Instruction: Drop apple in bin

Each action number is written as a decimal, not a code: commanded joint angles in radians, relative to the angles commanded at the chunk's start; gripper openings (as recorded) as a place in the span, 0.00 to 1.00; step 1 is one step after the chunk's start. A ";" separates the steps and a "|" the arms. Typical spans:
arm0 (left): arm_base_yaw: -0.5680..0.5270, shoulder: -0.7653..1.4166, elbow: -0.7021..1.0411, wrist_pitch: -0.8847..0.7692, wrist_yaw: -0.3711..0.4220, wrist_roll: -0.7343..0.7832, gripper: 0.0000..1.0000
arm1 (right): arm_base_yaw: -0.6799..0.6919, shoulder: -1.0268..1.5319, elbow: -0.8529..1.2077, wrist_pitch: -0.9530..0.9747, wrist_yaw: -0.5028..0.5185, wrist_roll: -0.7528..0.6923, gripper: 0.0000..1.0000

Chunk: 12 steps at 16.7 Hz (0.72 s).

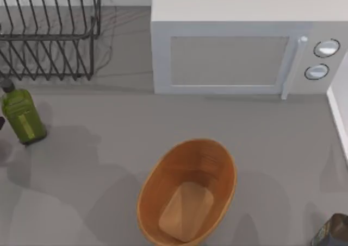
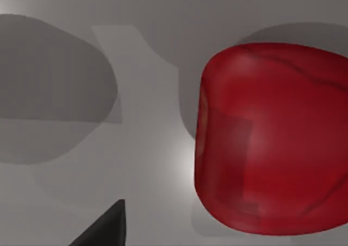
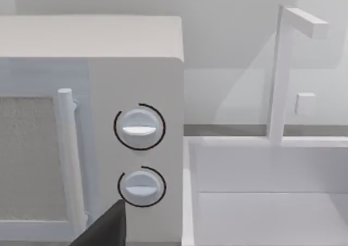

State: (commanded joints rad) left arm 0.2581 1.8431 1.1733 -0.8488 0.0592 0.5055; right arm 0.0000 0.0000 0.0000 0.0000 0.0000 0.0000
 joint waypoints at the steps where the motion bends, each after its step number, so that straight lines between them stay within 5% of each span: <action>1: -0.001 0.013 -0.018 0.030 0.000 -0.001 1.00 | 0.000 0.000 0.000 0.000 0.000 0.000 1.00; 12: -0.023 0.138 0.006 0.137 0.000 -0.021 1.00 | 0.000 0.000 0.000 0.000 0.000 0.000 1.00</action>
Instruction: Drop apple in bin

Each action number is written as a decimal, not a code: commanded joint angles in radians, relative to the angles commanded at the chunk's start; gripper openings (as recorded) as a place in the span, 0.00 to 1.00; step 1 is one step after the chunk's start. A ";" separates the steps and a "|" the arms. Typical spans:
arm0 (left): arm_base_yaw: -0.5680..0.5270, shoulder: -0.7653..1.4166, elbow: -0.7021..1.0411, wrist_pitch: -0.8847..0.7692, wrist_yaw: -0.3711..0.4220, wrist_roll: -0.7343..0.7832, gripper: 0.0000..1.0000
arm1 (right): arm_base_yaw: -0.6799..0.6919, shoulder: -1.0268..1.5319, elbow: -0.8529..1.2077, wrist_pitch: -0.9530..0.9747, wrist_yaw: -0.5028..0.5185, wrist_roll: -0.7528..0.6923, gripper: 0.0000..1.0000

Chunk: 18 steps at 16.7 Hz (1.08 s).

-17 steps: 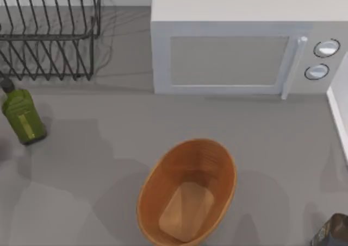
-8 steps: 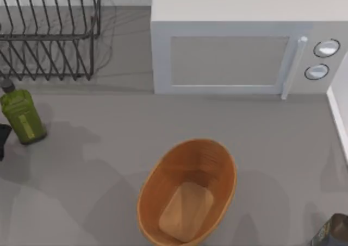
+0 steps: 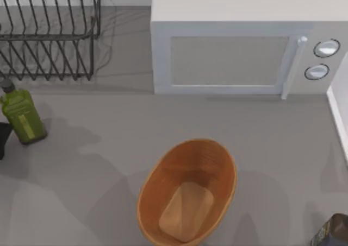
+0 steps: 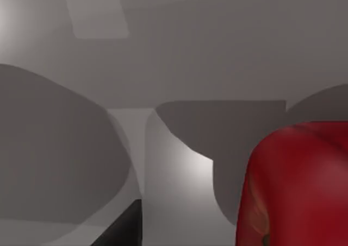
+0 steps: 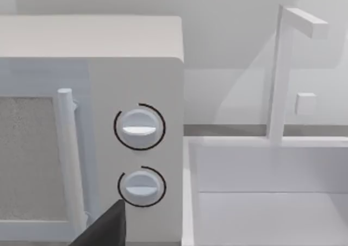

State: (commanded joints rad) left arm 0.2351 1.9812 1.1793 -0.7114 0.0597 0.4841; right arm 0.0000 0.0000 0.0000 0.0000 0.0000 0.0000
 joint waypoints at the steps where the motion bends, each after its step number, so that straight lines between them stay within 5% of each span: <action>1: 0.000 0.000 0.000 0.000 0.000 0.000 0.92 | 0.000 0.000 0.000 0.000 0.000 0.000 1.00; 13: 0.000 0.000 0.000 0.000 0.000 0.000 0.02 | 0.000 0.000 0.000 0.000 0.000 0.000 1.00; 18: 0.000 0.000 0.000 0.000 0.000 0.000 0.00 | 0.000 0.000 0.000 0.000 0.000 0.000 1.00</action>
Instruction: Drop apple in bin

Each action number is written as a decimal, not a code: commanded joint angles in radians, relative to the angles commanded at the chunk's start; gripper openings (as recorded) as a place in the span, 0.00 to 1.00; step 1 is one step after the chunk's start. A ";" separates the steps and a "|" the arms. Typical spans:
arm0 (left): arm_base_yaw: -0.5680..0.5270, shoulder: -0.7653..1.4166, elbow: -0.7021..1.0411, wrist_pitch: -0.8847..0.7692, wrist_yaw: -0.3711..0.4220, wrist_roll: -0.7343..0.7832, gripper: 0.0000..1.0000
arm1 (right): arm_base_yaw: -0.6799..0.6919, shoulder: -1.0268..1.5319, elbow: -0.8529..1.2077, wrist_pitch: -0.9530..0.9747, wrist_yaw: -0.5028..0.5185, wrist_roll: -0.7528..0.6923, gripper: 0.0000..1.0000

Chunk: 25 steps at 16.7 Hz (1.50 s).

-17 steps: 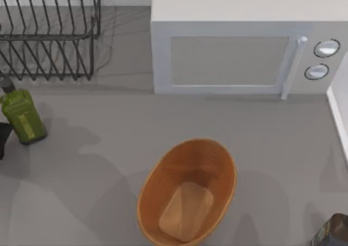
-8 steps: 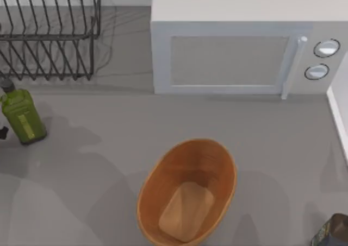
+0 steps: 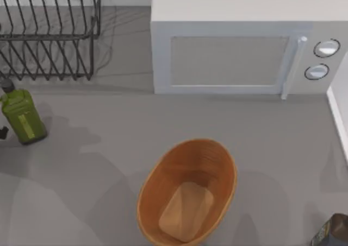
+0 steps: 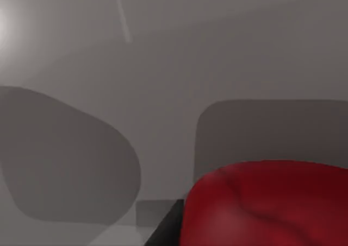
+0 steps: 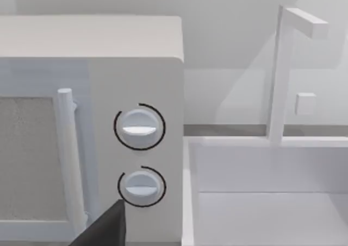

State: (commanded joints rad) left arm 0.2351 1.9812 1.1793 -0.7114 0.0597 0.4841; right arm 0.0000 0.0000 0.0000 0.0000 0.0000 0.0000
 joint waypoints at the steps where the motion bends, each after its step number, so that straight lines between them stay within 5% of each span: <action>1: 0.000 0.000 0.000 0.000 0.000 0.000 0.00 | 0.000 0.000 0.000 0.000 0.000 0.000 1.00; 13: 0.042 -0.135 -0.024 -0.119 -0.010 0.021 0.00 | 0.000 0.000 0.000 0.000 0.000 0.000 1.00; 25: 0.023 -0.164 0.379 -0.549 -0.024 0.000 0.00 | 0.000 0.000 0.000 0.000 0.000 0.000 1.00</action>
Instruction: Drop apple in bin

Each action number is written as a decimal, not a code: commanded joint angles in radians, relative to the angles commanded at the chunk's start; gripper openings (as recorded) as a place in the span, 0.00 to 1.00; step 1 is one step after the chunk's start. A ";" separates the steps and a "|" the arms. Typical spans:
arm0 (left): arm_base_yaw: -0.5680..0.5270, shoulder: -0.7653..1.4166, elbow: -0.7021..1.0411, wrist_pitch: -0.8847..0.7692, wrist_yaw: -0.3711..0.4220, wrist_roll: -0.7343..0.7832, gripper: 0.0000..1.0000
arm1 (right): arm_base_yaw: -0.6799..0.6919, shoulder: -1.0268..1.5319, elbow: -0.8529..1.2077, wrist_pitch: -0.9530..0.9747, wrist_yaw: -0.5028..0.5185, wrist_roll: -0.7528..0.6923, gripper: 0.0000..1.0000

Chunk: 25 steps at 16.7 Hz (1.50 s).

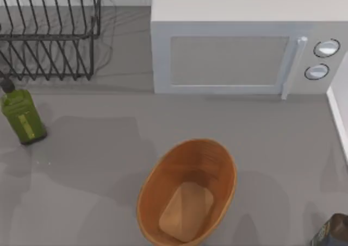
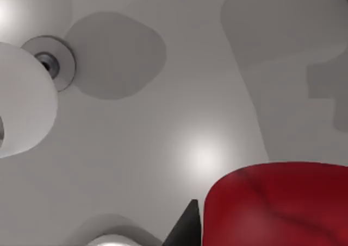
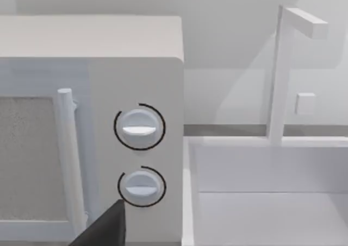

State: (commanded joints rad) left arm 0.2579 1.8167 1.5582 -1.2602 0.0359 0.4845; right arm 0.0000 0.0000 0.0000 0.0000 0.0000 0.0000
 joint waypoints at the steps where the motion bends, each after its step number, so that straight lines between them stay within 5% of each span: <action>1: -0.010 -0.001 0.024 -0.020 -0.001 -0.001 0.00 | 0.000 0.000 0.000 0.000 0.000 0.000 1.00; 8: -0.014 0.003 0.040 -0.032 -0.002 0.001 0.00 | 0.000 0.000 0.000 0.000 0.000 0.000 1.00; 12: -0.115 -0.040 0.016 -0.082 0.013 0.051 0.00 | 0.000 0.000 0.000 0.000 0.000 0.000 1.00; 25: -0.962 -0.211 -0.022 -0.066 -0.060 0.254 0.00 | 0.000 0.000 0.000 0.000 0.000 0.000 1.00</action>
State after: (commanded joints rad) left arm -0.7043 1.6055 1.5360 -1.3258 -0.0245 0.7381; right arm 0.0000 0.0000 0.0000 0.0000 0.0000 0.0000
